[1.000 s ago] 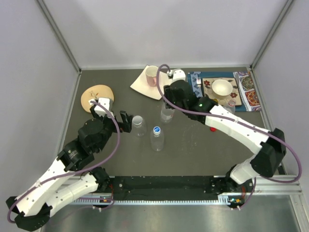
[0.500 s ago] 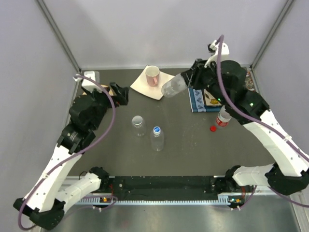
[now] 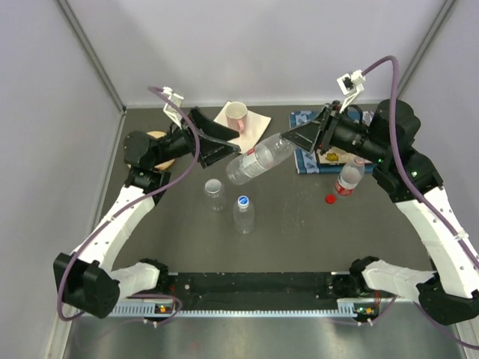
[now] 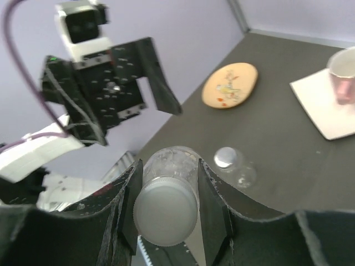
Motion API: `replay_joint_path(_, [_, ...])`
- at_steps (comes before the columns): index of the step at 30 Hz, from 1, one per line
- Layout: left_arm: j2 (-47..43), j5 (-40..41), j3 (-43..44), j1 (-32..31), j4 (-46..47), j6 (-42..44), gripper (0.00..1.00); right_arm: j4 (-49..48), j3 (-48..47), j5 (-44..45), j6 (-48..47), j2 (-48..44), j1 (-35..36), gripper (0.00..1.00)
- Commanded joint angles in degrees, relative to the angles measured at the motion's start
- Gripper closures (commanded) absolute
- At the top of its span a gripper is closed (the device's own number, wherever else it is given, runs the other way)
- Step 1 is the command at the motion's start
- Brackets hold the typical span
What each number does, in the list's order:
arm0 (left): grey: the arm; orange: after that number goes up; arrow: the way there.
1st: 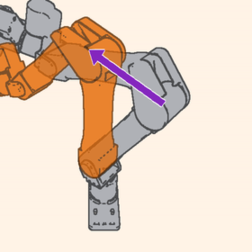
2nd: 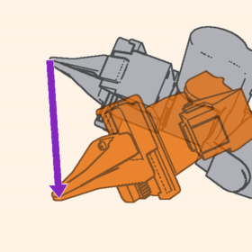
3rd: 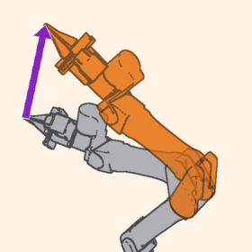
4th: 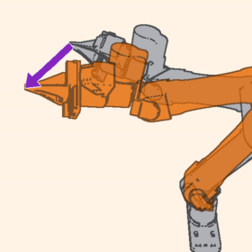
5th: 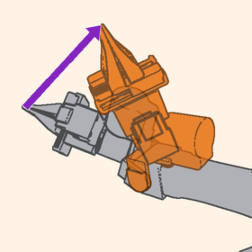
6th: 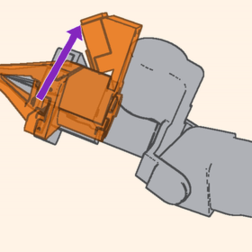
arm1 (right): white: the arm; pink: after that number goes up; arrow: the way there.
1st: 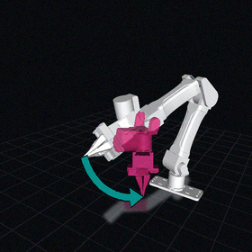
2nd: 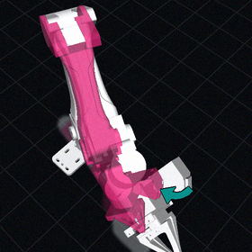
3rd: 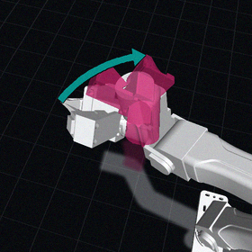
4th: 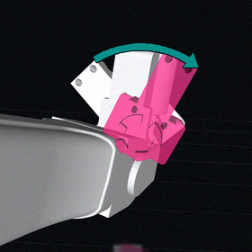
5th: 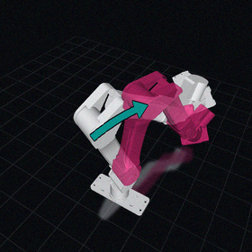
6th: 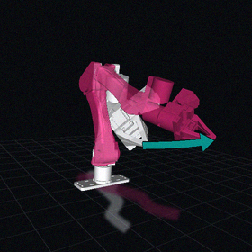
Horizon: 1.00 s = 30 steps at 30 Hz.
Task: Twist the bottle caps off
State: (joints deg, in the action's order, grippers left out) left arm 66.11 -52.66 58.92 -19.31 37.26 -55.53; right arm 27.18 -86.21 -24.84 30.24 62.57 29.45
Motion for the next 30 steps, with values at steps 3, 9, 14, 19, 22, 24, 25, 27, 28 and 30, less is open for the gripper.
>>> replay_joint_path(3, [-3.79, -9.13, 1.81, -3.97, -10.48, 14.48, 0.01, -5.82, -4.22, -12.86, 4.74, -0.08, -0.62, 1.00])
replay_joint_path(9, [-3.88, -7.54, 3.49, -7.84, -20.47, 22.39, 0.01, -6.44, -5.72, -14.71, 6.06, 1.94, -0.54, 1.00])
replay_joint_path(14, [-3.09, -7.72, 3.66, -9.87, -21.78, 24.58, 0.01, -7.14, -5.72, -14.71, 6.50, 2.82, -0.62, 1.00])
replay_joint_path(19, [-1.77, -7.89, 4.19, -12.06, -23.81, 26.43, 0.01, -7.58, -5.19, -15.06, 6.76, 3.62, -0.19, 1.00])
replay_joint_path(22, [-0.98, -8.07, 5.06, -13.12, -25.20, 27.84, 0.01, -7.58, -5.02, -14.89, 6.85, 3.88, 0.08, 1.00])
replay_joint_path(24, [-0.63, -8.16, 5.42, -13.47, -26.26, 29.16, 0.09, -7.49, -4.84, -14.80, 6.68, 3.97, 0.25, 1.00])
replay_joint_path(25, [-0.37, -8.33, 5.68, -13.56, -26.79, 29.51, 0.14, -7.32, -4.84, -14.89, 6.67, 4.05, 0.17, 1.00])
replay_joint_path(27, [-0.28, -8.33, 5.86, -13.73, -27.76, 30.65, 0.29, -6.97, -4.75, -14.89, 6.41, 4.14, 0.08, 1.00])
replay_joint_path(28, [-0.45, -8.07, 6.03, -13.74, -28.20, 31.18, 0.33, -6.79, -4.75, -14.80, 6.41, 4.06, 0.17, 1.00])
replay_joint_path(30, [-0.45, -6.84, 6.12, -13.91, -30.04, 32.76, 0.37, -6.09, -4.75, -14.71, 6.06, 4.14, 0.08, 1.00])
